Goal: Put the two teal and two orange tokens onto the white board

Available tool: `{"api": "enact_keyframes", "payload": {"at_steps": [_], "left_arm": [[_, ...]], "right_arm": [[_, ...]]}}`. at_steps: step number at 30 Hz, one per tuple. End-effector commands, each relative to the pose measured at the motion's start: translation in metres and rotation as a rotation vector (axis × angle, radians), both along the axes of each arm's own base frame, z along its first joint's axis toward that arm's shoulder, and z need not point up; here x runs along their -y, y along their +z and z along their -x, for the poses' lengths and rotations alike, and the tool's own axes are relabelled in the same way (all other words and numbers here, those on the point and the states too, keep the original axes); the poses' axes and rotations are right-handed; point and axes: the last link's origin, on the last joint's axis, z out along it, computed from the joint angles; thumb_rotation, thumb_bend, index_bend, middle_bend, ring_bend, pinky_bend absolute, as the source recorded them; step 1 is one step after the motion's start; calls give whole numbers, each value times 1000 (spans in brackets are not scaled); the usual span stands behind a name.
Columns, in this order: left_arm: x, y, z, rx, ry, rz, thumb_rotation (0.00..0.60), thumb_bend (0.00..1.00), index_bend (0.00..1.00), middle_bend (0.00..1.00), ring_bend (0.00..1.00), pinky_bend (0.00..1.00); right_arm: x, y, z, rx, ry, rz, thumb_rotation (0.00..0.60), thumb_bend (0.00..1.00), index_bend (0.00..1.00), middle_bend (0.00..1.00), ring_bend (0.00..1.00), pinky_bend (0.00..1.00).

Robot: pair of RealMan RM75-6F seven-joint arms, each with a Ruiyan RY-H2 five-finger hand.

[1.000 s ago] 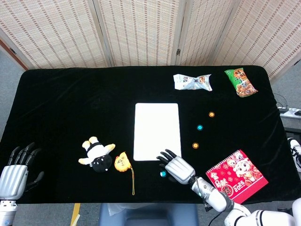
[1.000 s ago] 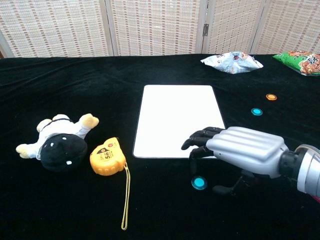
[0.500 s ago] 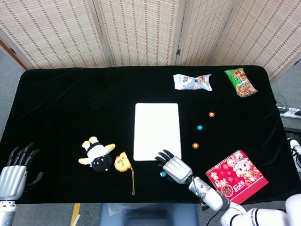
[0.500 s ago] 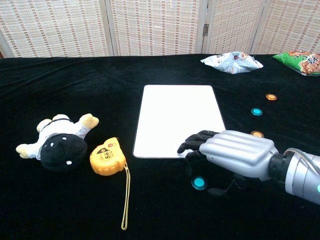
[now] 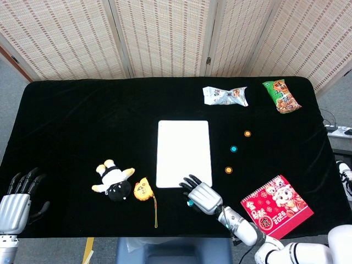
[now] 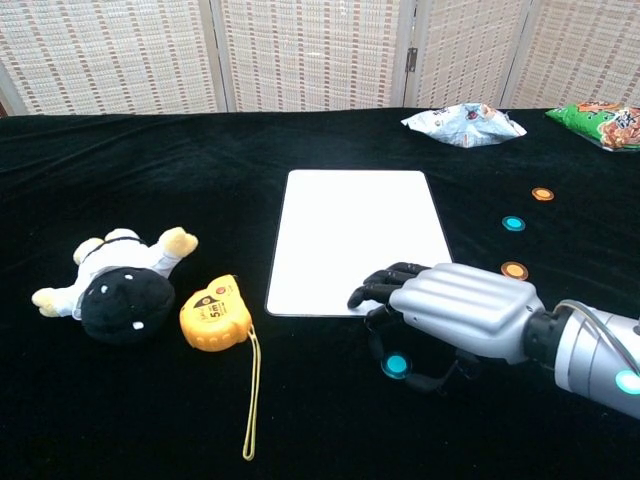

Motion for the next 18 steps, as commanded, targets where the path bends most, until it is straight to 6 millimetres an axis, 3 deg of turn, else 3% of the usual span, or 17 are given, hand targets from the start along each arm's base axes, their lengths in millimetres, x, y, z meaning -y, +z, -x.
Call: {"api": "enact_keyframes", "payload": {"at_steps": [1, 10, 18], "left_arm": [[0, 0, 1, 0, 1, -2, 600, 363, 199, 97, 138, 0], [0, 1, 0, 2, -6, -5, 600, 363, 198, 96, 137, 0], [1, 2, -1, 1, -8, -5, 600, 363, 198, 97, 137, 0]], "right_arm": [[0, 1, -1, 6, 1, 5, 600, 270, 468, 100, 0, 0], [16, 31, -5, 65, -23, 96, 600, 270, 477, 103, 0, 0], [52, 30, -17, 51, -52, 133, 600, 269, 476, 103, 0, 0]]}}
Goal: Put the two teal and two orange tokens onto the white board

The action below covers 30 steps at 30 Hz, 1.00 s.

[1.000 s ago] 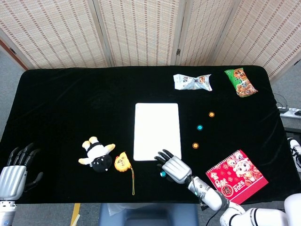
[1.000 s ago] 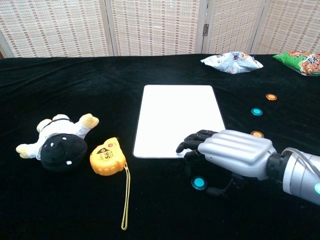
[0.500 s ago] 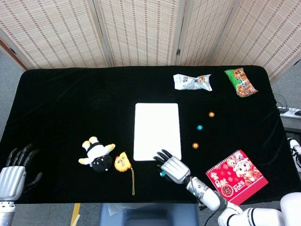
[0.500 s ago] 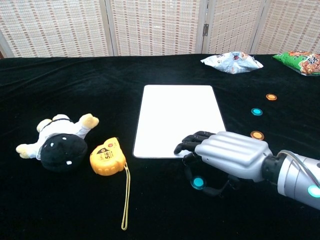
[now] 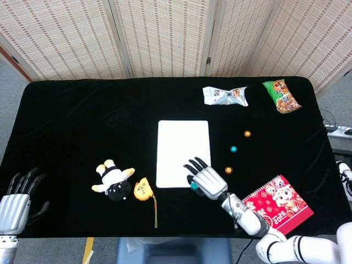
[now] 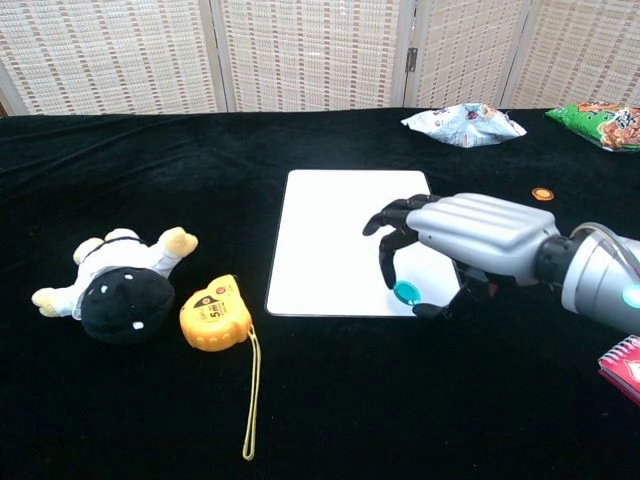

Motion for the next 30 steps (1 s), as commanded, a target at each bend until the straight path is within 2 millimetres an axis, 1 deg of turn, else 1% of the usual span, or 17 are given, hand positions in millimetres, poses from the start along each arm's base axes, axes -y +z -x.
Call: {"api": "enact_keyframes", "payload": {"at_steps": [1, 5, 15, 16, 17, 18, 20, 21, 22, 25, 27, 30], "left_arm": [[0, 0, 0, 0, 0, -1, 600, 363, 198, 97, 137, 0], [1, 1, 1, -4, 6, 0, 600, 364, 198, 97, 137, 0], [2, 2, 2, -9, 16, -1, 600, 364, 197, 97, 137, 0], [2, 2, 2, -9, 17, -2, 600, 363, 198, 97, 137, 0], [2, 2, 3, -9, 18, -2, 600, 363, 198, 96, 137, 0], [2, 2, 3, -9, 19, -3, 600, 363, 198, 96, 137, 0], [2, 2, 3, -10, 21, -2, 600, 363, 197, 97, 137, 0], [2, 2, 3, -10, 22, -2, 600, 363, 197, 97, 137, 0], [2, 2, 3, -10, 22, -2, 600, 363, 197, 97, 137, 0], [1, 2, 2, -11, 17, -2, 600, 363, 196, 97, 137, 0], [0, 2, 1, -10, 10, -3, 600, 364, 196, 97, 137, 0], [0, 2, 0, -11, 8, -3, 600, 363, 195, 97, 137, 0]], "right_arm": [[16, -5, -6, -19, -7, 9, 600, 270, 477, 103, 0, 0], [34, -11, -8, -38, -33, 23, 600, 270, 477, 103, 0, 0], [61, -23, -15, -74, -70, 64, 600, 270, 469, 103, 0, 0], [62, -23, -15, -82, -68, 64, 600, 270, 447, 101, 0, 0], [63, -23, -15, -93, -61, 67, 600, 270, 397, 97, 0, 0], [63, -22, -15, -100, -53, 74, 600, 270, 311, 91, 0, 0], [63, -20, -12, -101, -52, 87, 600, 271, 191, 86, 0, 0], [62, -18, -10, -94, -60, 90, 600, 271, 146, 84, 0, 0], [62, -15, -7, -87, -73, 93, 600, 270, 127, 84, 0, 0], [66, -1, 7, -81, -110, 130, 600, 270, 118, 84, 7, 0], [71, 11, 20, -76, -151, 162, 600, 270, 149, 87, 11, 0], [79, 28, 42, -72, -215, 208, 600, 270, 250, 93, 15, 0]]}}
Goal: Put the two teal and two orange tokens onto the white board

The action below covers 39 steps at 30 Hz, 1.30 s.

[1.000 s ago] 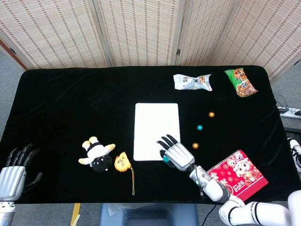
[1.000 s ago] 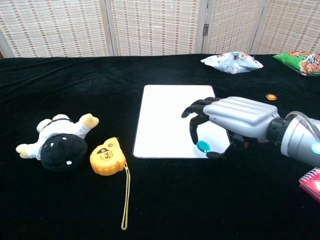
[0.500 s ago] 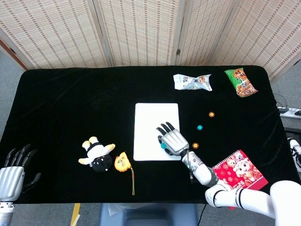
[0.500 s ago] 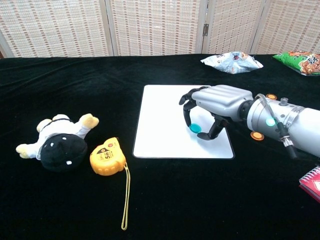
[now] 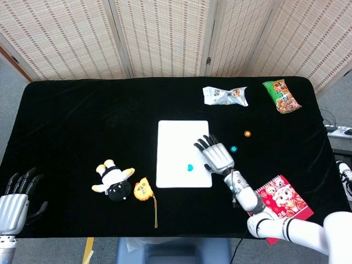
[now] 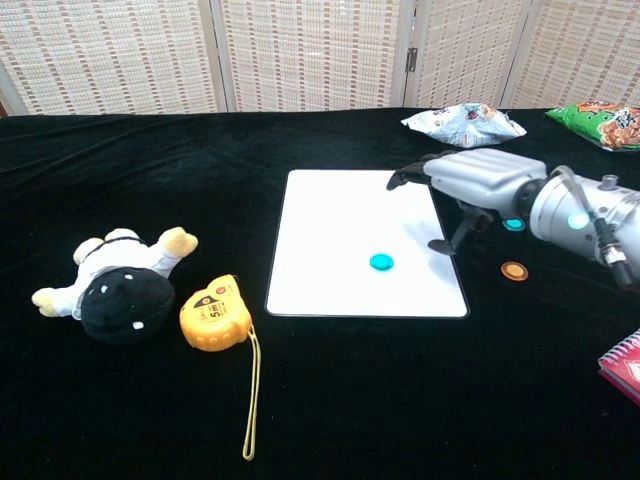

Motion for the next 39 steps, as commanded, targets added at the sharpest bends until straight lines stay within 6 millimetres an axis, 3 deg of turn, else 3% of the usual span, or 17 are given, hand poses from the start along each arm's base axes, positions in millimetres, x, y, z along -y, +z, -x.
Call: {"api": "enact_keyframes", "payload": {"at_steps": [1, 5, 18, 39], "left_arm": [[0, 0, -1, -1, 0, 2, 600, 363, 195, 97, 137, 0], [0, -2, -3, -2, -4, 6, 600, 363, 196, 97, 137, 0], [2, 0, -6, -8, 1, 3, 600, 363, 194, 96, 136, 0], [3, -1, -2, -7, 12, 3, 600, 363, 191, 97, 136, 0]], "right_arm": [[8, 19, 25, 2, -72, 54, 600, 270, 272, 94, 15, 0], [13, 33, 51, -9, -142, 78, 600, 270, 335, 106, 21, 0], [30, 36, 100, -46, -288, 108, 600, 270, 346, 110, 20, 0], [41, 21, 91, -61, -281, 92, 600, 270, 403, 124, 9, 0]]}}
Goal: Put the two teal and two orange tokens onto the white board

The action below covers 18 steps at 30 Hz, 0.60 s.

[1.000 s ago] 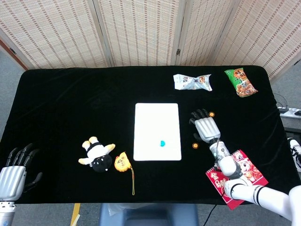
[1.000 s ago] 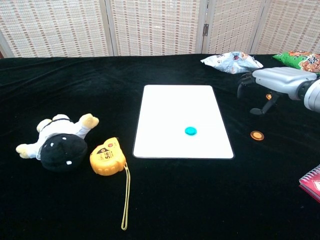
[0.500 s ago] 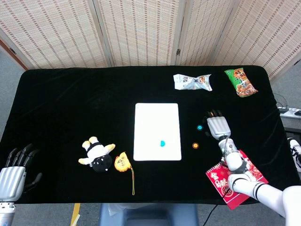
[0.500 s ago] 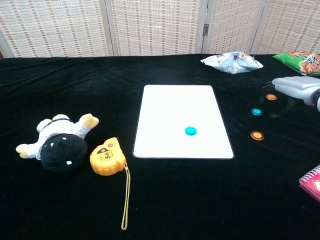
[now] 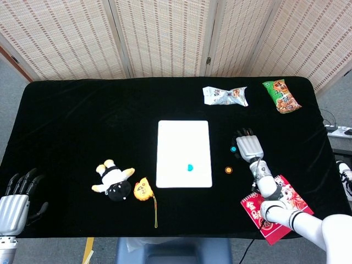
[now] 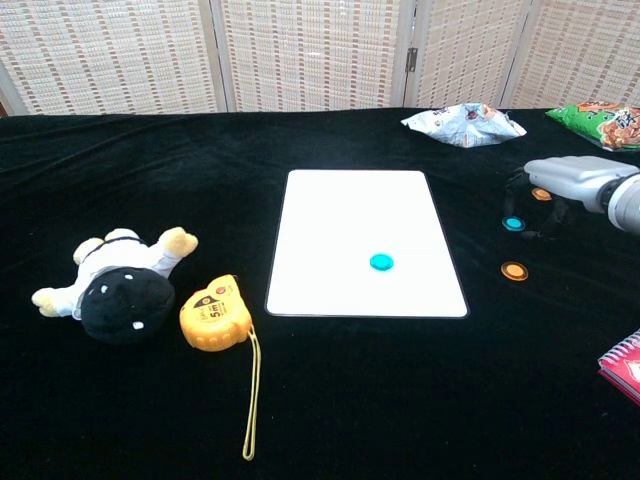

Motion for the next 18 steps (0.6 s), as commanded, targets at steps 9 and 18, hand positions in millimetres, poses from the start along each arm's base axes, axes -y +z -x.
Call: {"api": "enact_keyframes", "payload": {"at_steps": [9, 18], "left_arm": [[1, 1, 1, -1, 2, -3, 600, 364, 191, 97, 136, 0], [1, 2, 1, -3, 4, -5, 600, 363, 191, 97, 136, 0]], "right_arm": [[1, -3, -3, 2, -3, -3, 600, 270, 432, 138, 22, 0], [5, -3, -2, -2, -8, 2, 600, 270, 446, 143, 21, 0]]}}
